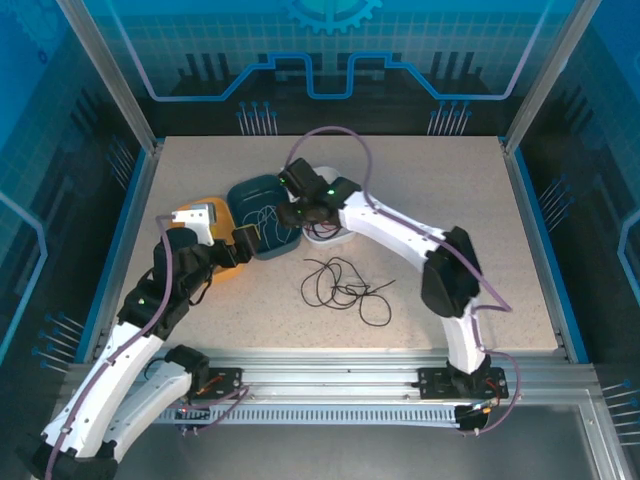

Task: Untangle the cables

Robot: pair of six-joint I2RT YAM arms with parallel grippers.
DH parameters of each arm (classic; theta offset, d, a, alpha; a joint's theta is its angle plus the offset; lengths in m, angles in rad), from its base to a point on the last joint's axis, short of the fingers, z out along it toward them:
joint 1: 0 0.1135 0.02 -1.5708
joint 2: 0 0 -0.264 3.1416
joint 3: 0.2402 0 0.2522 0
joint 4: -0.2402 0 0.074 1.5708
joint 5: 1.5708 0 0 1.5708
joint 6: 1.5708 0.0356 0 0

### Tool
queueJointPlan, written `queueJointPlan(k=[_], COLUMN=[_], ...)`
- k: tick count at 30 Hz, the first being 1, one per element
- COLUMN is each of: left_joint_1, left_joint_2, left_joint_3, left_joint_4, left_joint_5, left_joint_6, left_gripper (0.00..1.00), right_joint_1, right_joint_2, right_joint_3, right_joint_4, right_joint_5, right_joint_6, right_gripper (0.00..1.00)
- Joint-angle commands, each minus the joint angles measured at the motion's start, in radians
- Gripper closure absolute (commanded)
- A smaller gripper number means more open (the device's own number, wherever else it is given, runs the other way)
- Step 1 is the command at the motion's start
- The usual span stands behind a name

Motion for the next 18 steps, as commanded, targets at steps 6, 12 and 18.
queueJointPlan(k=[6, 12, 18], left_joint_1=[-0.024, -0.105, -0.151], left_joint_2=[0.057, 0.110, 0.163], left_joint_3=[-0.007, -0.051, -0.076], left_joint_4=[0.032, 0.103, 0.161], left_joint_5=[0.085, 0.072, 0.083], left_joint_6=[-0.036, -0.098, -0.149], left_gripper=[0.01, 0.01, 0.01], right_joint_1=[-0.082, -0.177, -0.294], right_joint_2=[-0.341, -0.534, -0.602], right_joint_3=[-0.416, -0.654, -0.801], right_joint_4=[0.039, -0.033, -0.069], right_joint_5=[0.082, 0.085, -0.027], right_joint_6=[0.118, 0.226, 0.258], right_gripper=[0.60, 0.58, 0.57])
